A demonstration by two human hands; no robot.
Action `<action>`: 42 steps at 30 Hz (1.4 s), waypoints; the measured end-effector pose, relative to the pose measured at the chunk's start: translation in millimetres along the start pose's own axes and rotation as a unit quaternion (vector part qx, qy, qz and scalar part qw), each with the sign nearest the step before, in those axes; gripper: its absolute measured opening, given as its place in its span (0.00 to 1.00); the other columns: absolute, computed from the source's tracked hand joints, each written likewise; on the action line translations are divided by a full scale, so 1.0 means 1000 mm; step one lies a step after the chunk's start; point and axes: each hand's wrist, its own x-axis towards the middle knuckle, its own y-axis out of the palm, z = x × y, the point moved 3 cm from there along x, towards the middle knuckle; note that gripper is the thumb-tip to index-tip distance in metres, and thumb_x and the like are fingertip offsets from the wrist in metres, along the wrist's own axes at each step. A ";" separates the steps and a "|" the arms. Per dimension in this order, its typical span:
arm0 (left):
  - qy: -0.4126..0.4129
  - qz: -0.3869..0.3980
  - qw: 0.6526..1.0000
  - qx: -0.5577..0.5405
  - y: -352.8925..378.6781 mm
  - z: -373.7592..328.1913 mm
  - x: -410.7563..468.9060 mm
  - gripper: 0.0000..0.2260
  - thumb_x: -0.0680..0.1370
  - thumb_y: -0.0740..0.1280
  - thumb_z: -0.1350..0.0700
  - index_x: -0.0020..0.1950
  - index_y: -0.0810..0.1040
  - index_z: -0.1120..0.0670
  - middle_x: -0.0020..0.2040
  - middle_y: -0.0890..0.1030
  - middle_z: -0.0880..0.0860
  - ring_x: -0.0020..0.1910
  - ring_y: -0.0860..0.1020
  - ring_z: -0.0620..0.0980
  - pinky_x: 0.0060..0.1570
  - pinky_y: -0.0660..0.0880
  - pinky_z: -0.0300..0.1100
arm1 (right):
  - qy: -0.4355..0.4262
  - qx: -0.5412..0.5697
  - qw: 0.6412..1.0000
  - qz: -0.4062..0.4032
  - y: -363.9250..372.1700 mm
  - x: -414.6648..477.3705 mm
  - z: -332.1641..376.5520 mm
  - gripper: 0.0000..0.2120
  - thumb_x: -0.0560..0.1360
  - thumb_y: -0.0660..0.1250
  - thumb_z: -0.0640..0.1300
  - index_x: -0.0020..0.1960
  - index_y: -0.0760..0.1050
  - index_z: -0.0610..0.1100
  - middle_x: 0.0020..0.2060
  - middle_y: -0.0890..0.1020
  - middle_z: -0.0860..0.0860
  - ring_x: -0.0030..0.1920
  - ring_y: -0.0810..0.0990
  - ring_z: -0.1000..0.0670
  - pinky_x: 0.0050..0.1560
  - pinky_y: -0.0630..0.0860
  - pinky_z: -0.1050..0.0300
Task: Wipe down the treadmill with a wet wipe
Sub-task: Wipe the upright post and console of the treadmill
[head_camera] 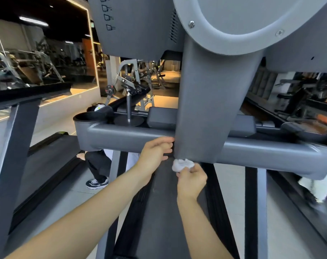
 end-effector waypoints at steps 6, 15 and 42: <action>0.007 -0.025 1.000 0.003 0.001 0.001 0.003 0.09 0.81 0.67 0.60 0.56 0.85 0.52 0.55 0.87 0.52 0.59 0.83 0.52 0.62 0.77 0.48 | 0.222 0.332 0.917 0.014 -0.044 0.035 0.009 0.15 0.73 0.54 0.25 0.38 0.75 0.38 0.36 0.78 0.44 0.35 0.82 0.46 0.53 0.83 0.50; 0.055 -0.025 0.998 -0.015 0.022 0.011 -0.004 0.15 0.84 0.62 0.57 0.69 0.80 0.52 0.64 0.84 0.48 0.66 0.79 0.48 0.72 0.71 0.51 | 0.028 0.251 0.965 0.064 -0.071 0.046 0.048 0.22 0.72 0.61 0.27 0.28 0.66 0.49 0.31 0.67 0.52 0.39 0.68 0.47 0.52 0.73 0.57; 0.038 0.020 0.999 0.013 0.029 0.025 -0.017 0.18 0.87 0.54 0.51 0.75 0.74 0.46 0.70 0.78 0.42 0.72 0.73 0.39 0.72 0.69 0.46 | -0.242 -0.068 0.966 0.052 -0.021 0.003 0.011 0.07 0.78 0.69 0.36 0.45 0.85 0.44 0.47 0.80 0.57 0.45 0.79 0.56 0.45 0.74 0.64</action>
